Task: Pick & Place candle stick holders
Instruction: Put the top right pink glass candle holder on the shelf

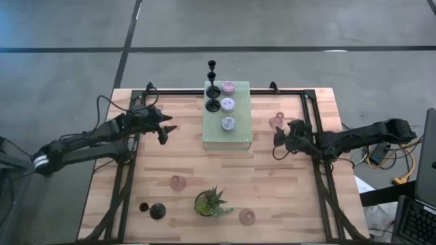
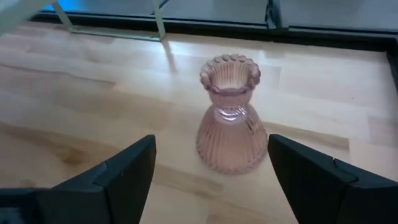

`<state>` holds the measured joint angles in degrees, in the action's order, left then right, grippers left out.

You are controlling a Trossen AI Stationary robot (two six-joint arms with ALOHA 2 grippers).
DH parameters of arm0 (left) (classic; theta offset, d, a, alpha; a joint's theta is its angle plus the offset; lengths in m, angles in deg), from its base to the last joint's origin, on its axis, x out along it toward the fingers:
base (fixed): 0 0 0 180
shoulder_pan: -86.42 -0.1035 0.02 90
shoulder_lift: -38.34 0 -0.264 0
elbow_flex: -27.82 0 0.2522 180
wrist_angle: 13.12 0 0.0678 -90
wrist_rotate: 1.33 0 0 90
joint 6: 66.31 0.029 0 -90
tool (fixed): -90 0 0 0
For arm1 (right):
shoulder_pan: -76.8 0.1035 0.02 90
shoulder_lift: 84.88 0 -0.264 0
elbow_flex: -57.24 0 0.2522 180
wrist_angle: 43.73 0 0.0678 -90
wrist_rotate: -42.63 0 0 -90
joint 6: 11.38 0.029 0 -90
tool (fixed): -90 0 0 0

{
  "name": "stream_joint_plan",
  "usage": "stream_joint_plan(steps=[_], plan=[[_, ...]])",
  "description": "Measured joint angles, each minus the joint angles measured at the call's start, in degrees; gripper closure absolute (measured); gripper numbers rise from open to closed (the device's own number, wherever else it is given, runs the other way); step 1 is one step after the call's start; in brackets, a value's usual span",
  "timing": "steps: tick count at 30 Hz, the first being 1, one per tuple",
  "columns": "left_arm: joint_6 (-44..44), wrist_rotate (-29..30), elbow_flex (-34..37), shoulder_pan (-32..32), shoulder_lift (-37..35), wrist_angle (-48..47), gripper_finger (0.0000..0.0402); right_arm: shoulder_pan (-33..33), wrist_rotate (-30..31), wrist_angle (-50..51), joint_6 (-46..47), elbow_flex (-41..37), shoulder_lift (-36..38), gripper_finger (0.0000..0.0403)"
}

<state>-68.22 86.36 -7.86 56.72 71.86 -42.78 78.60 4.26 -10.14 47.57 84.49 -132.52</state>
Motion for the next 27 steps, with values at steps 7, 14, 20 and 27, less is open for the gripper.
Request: stream_joint_plan(steps=[7,14,20,27], plan=[[0.0,0.0,2.2,0.0,0.3,3.2,0.0158,-0.1,2.8,-10.4,-2.4,-7.1,-2.4,0.0115],[2.7,0.1,3.0,0.0,1.5,5.3,0.0158,-1.5,4.3,-20.1,-7.8,-10.5,-4.4,0.0113],[3.4,0.1,3.5,0.0,1.9,4.8,0.0158,-5.8,4.0,-28.9,-15.5,-11.9,-6.5,0.0105],[3.2,0.1,3.5,0.0,1.9,4.7,0.0158,-11.8,-0.3,-38.1,-22.7,-11.9,-10.7,0.0110]])
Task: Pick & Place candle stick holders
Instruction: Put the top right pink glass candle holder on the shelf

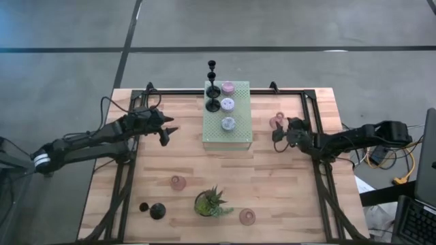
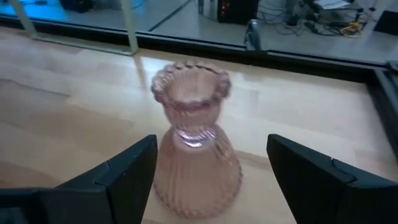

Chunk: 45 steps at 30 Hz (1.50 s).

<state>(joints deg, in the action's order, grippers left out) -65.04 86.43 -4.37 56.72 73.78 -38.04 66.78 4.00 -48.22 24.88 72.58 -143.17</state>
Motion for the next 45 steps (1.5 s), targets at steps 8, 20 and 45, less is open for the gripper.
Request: stream_joint_plan(steps=[8,20,45], plan=[[-1.3,0.0,0.0,0.0,0.0,0.0,0.0158,-5.3,-3.7,-11.7,-3.7,0.0,-7.4,0.0130],[-1.3,0.0,0.0,0.0,0.0,0.0,0.0158,-7.3,-7.8,-26.4,-3.9,0.0,-19.4,0.0184],[-1.3,0.0,0.0,0.0,0.0,0.0,0.0158,-13.5,-8.8,-26.9,-14.9,9.9,-23.4,0.0299]])
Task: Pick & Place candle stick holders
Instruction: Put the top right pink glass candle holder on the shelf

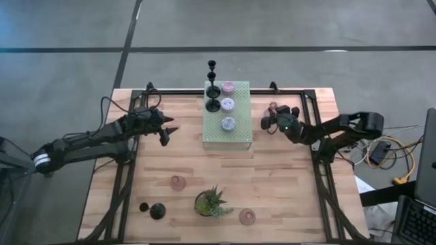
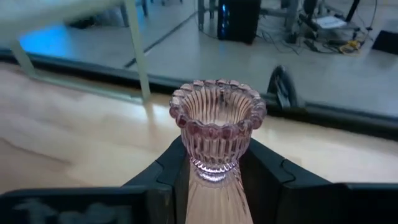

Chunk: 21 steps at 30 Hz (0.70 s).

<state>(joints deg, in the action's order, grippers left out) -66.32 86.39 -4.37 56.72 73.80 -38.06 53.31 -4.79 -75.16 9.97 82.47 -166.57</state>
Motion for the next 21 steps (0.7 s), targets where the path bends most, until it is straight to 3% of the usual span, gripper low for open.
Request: stream_joint_plan(steps=[5,12,17,21], plan=[[0.0,0.0,0.0,0.0,0.0,0.0,0.0158,-0.2,-3.2,1.4,-8.5,2.9,8.2,0.0303],[0.0,0.0,0.0,0.0,0.0,0.0,0.0158,-0.4,-10.7,18.1,-21.1,14.8,18.6,0.0304],[0.0,0.0,0.0,0.0,0.0,0.0,0.0158,-2.3,-19.5,21.9,-23.1,20.7,19.7,0.0305],[0.0,0.0,0.0,0.0,0.0,0.0,0.0158,-5.7,-28.0,22.8,-21.4,23.3,16.5,0.0305]])
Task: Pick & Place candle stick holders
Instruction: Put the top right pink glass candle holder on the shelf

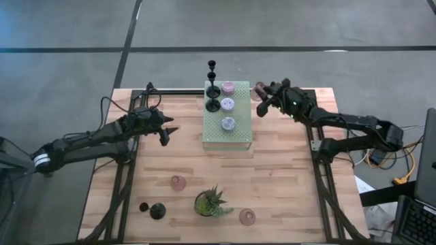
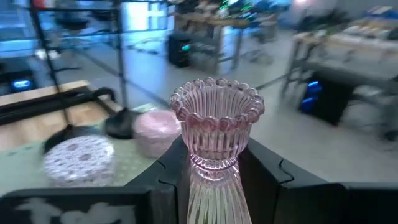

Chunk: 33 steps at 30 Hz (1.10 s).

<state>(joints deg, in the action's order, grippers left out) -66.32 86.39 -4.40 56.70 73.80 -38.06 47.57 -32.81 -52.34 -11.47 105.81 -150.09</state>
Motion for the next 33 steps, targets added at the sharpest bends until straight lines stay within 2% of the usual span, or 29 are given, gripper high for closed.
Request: stream_joint_plan(steps=[3,5,11,20,33], plan=[[0.0,0.0,0.0,0.0,0.0,0.0,0.0158,-2.2,-6.7,-0.1,1.9,2.0,-4.0,0.0305],[0.0,0.0,0.0,0.0,0.0,0.0,0.0158,-2.8,-8.4,-0.2,1.5,3.5,-6.7,0.0305],[0.0,0.0,0.0,0.0,0.0,0.0,0.0158,-3.4,-8.9,-5.1,-1.2,6.9,-12.9,0.0307],[0.0,0.0,0.0,0.0,0.0,0.0,0.0158,-5.3,-9.8,-11.2,1.4,7.0,-20.2,0.0307],[0.0,0.0,0.0,0.0,0.0,0.0,0.0158,-5.3,-10.3,-15.8,3.1,7.3,-24.8,0.0310]])
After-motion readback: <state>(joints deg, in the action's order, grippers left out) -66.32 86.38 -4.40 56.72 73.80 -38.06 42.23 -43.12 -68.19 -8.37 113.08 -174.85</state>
